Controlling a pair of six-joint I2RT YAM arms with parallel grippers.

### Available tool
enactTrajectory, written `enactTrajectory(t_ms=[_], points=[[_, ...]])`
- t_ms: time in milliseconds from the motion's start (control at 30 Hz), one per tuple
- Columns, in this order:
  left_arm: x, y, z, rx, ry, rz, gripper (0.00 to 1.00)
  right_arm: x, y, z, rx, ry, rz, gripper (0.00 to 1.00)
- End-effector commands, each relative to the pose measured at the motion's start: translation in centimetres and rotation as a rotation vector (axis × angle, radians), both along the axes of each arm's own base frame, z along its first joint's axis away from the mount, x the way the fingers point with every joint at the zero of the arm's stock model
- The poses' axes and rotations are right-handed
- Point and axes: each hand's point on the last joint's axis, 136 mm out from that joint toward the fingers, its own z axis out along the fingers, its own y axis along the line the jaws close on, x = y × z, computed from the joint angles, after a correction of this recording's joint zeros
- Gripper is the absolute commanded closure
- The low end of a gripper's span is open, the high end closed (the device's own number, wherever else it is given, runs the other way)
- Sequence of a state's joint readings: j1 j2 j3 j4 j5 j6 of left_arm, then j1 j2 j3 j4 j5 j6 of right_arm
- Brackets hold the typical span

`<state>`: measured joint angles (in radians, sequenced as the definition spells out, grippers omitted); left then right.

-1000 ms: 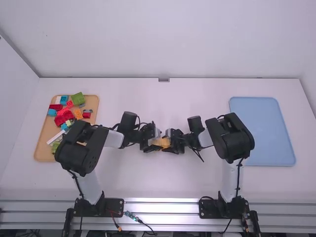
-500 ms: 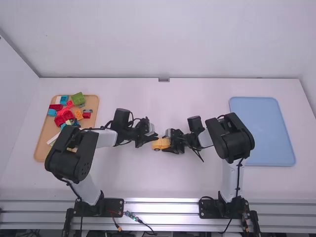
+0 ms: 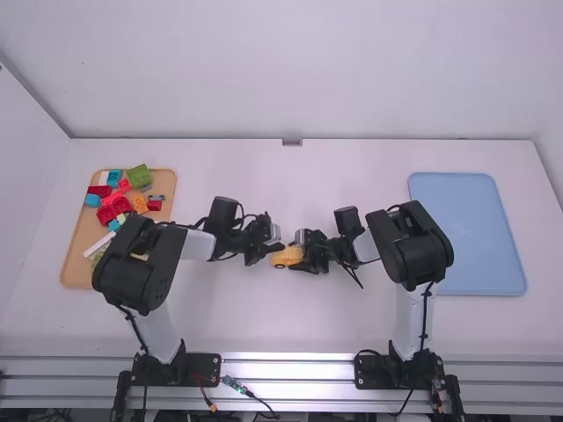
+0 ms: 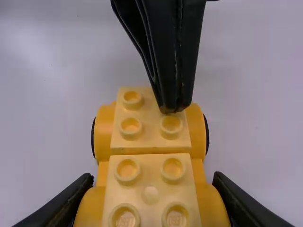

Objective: Assemble lego blocks to make yellow taxi

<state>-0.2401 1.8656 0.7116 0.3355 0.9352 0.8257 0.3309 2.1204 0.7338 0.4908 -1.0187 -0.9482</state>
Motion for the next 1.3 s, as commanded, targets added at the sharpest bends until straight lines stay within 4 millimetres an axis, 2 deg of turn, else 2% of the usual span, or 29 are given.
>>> enactTrajectory(t_ms=[0,333,533,667,767,933,967,1000,1100,1133,1167,1200,1233,1267], points=[[-0.4,0.1,-2.0,0.035,0.047,0.009,0.98,0.3,0.3,-0.1,0.003,-0.002,0.005,0.51],[-2.6,0.3,-4.6,0.119,0.098,-0.045,0.98,0.8,0.4,0.2,0.012,0.001,-0.011,0.53],[-2.7,1.6,-6.5,0.234,0.120,0.009,0.99,1.1,0.5,0.4,0.020,0.000,-0.023,0.54],[-2.6,1.6,-6.5,0.236,0.115,0.019,0.98,1.0,0.5,0.4,0.020,0.000,-0.022,0.54],[-1.5,1.3,-5.0,0.181,0.093,0.027,0.98,1.0,0.4,0.3,0.014,0.005,-0.025,0.54],[0.0,1.5,2.7,0.010,0.001,0.006,0.98,1.1,0.1,-0.2,-0.014,0.013,-0.043,0.54],[0.7,2.2,5.2,-0.025,-0.037,0.024,0.98,1.1,0.1,-0.3,-0.015,0.016,-0.042,0.54],[1.2,2.9,6.8,-0.043,-0.053,0.049,0.98,1.0,0.1,-0.3,-0.016,0.016,-0.041,0.54],[2.8,4.9,10.5,-0.044,-0.080,0.170,0.98,1.0,0.1,-0.3,-0.016,0.017,-0.041,0.54],[3.9,6.3,11.3,-0.011,-0.080,0.275,0.98,1.1,0.1,-0.3,-0.016,0.016,-0.042,0.54],[4.3,6.7,11.5,0.000,-0.074,0.313,0.95,1.1,0.1,-0.3,-0.016,0.015,-0.042,0.53],[4.9,7.5,11.6,0.016,-0.064,0.373,0.86,1.2,0.1,-0.2,-0.015,0.014,-0.042,0.53],[5.5,8.3,11.6,0.037,-0.053,0.440,0.71,1.2,0.1,-0.2,-0.015,0.013,-0.042,0.51],[5.8,9.0,11.4,0.056,-0.039,0.494,0.63,1.1,0.1,-0.2,-0.015,0.013,-0.042,0.50]])
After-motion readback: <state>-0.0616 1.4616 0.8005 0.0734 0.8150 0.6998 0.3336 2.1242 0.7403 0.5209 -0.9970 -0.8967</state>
